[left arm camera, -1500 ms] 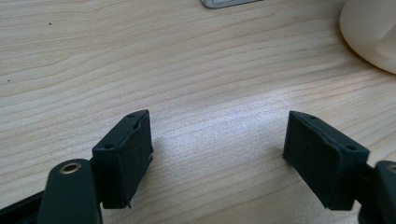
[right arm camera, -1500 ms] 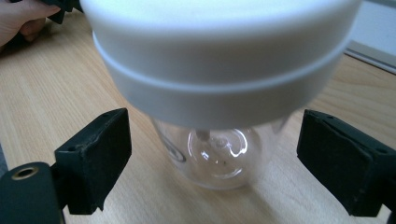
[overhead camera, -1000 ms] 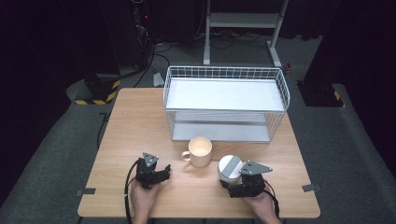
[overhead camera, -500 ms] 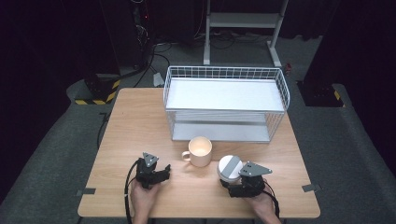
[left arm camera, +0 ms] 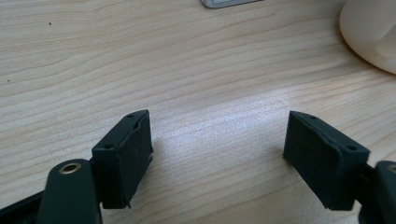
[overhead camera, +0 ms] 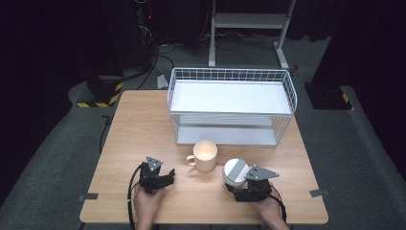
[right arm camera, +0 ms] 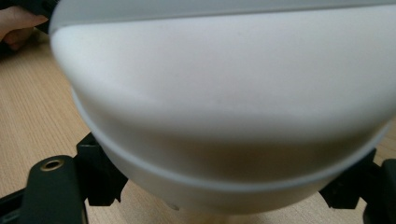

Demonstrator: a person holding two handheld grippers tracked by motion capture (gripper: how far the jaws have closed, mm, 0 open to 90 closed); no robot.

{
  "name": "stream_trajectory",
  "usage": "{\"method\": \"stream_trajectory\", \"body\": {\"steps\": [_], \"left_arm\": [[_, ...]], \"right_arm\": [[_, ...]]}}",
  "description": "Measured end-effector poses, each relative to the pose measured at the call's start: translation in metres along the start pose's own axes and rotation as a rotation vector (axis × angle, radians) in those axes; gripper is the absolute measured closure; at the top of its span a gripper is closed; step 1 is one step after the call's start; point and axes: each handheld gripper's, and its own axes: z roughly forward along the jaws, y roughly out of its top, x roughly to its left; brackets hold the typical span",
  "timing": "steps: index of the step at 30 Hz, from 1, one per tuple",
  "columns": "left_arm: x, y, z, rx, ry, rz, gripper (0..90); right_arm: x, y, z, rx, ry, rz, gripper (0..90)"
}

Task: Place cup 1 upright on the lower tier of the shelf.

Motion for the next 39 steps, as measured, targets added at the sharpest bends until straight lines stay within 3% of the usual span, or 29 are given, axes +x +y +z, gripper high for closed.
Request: {"method": "stream_trajectory", "body": {"steps": [8, 12, 20, 27, 30, 39], "left_arm": [[0.000, 0.000, 0.000, -0.001, 0.001, 0.000, 24.0], [0.000, 0.000, 0.000, 0.005, 0.001, 0.008, 23.5], [0.000, 0.000, 0.000, 0.004, 0.003, 0.006, 23.5], [0.000, 0.000, 0.000, 0.005, 0.003, 0.007, 23.6], [0.000, 0.000, 0.000, 0.003, 0.003, 0.004, 23.6], [0.000, 0.000, 0.000, 0.001, 0.004, 0.000, 23.7]], "right_arm": [[0.001, 0.006, 0.000, 0.005, 0.009, -0.003, 18.7], [0.002, 0.007, -0.001, 0.012, 0.009, -0.035, 18.7], [-0.002, 0.008, -0.005, -0.002, 0.014, -0.013, 18.7], [-0.005, 0.010, -0.009, 0.004, 0.018, -0.022, 18.7], [-0.007, 0.011, -0.008, 0.004, 0.023, 0.003, 18.7], [-0.016, 0.017, -0.009, -0.002, 0.002, -0.001, 18.7]]}}
